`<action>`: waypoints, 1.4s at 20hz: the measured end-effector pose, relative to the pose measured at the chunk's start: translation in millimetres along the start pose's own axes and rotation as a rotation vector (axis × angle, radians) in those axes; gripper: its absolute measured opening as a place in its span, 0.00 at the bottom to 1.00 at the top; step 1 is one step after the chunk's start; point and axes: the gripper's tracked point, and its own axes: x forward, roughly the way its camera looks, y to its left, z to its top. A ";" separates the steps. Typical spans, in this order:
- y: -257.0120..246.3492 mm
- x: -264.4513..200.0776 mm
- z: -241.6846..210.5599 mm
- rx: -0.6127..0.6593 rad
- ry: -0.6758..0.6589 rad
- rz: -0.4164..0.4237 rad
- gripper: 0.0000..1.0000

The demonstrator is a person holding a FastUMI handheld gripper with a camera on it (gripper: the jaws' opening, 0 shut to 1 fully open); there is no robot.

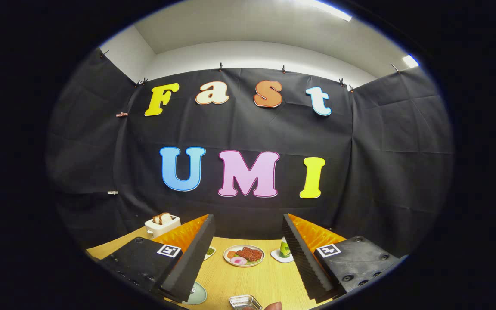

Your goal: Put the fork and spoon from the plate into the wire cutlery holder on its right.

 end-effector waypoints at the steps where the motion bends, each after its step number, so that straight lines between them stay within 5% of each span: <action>1: 0.4 0.0 0.0 0.000 0.001 0.000 0.98; 8: 23.1 -2.3 -16.9 0.026 0.067 0.075 0.98; 16: 111.1 -26.1 -146.1 0.074 0.507 0.293 0.98; 24: 176.0 -58.1 -298.4 0.030 0.907 0.344 0.77; 28: 190.7 -70.3 -360.1 0.012 1.067 0.306 0.55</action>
